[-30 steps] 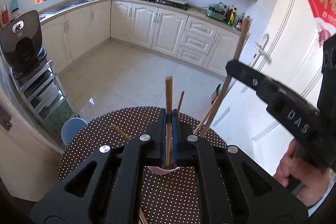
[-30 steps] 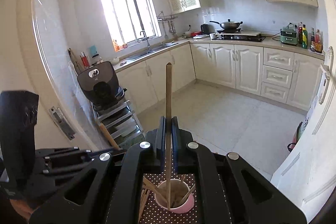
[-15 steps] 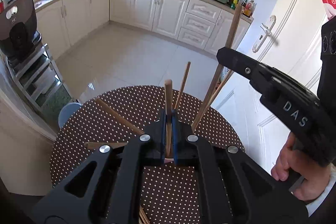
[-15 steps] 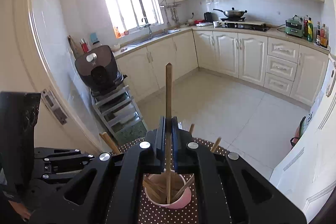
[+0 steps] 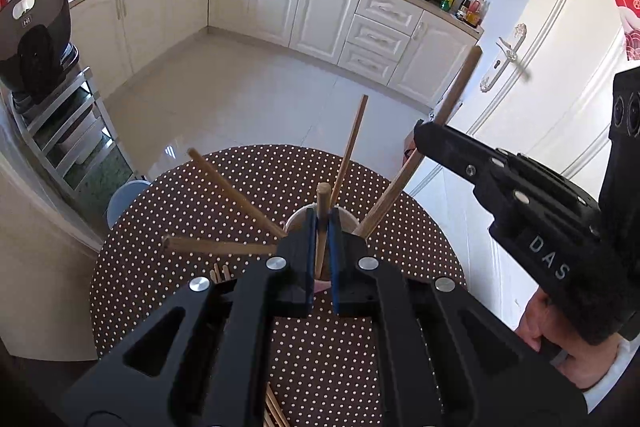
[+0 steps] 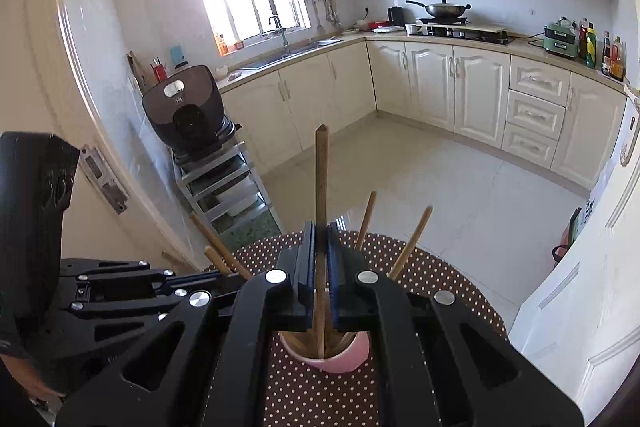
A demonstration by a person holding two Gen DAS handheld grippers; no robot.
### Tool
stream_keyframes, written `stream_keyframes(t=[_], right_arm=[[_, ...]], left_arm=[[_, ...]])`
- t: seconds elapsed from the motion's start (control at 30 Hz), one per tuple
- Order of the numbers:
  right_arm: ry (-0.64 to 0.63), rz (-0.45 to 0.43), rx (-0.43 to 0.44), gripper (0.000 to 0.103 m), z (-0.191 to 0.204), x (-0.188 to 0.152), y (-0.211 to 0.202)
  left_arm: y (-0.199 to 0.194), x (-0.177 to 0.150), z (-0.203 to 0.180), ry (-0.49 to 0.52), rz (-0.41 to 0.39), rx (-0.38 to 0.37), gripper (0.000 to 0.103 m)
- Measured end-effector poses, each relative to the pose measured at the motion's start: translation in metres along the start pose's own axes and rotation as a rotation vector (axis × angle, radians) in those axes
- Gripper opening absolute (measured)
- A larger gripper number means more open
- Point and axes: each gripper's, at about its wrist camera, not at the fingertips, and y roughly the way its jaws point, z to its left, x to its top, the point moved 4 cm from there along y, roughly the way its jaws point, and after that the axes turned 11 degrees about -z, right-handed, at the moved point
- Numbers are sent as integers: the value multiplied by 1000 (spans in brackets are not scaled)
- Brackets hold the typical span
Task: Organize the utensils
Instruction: 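Open both tools to release the sticks into the cup, then move both open tools back over the remaining sticks on the table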
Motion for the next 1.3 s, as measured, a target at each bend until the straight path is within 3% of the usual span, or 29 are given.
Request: stream_keyframes(t=[0.1, 0.13, 0.2, 0.23, 0.27, 0.6, 0.77, 1.3], right_arm=[[0, 10, -8, 5, 3, -7, -2], [1, 12, -10, 5, 3, -9, -3], [4, 17, -17, 5, 3, -13, -5], [6, 19, -22, 5, 3, -14, -5], [8, 22, -26, 5, 3, -16, -6], [57, 58, -75, 5, 3, -35, -12], [73, 59, -82, 7, 7, -39, -16], [87, 2, -95, 10, 28, -35, -45]], left_arm=[[-2, -6, 1, 4, 13, -1, 8], [-3, -7, 1, 4, 17, -1, 13], [-5, -10, 1, 4, 20, 1, 34], [-8, -12, 1, 4, 10, 3, 55], [-11, -12, 1, 6, -3, 3, 58], [-27, -15, 1, 16, -17, 4, 58], [-38, -17, 4, 18, -38, 22, 63], [-72, -19, 12, 42, -121, 76, 73]])
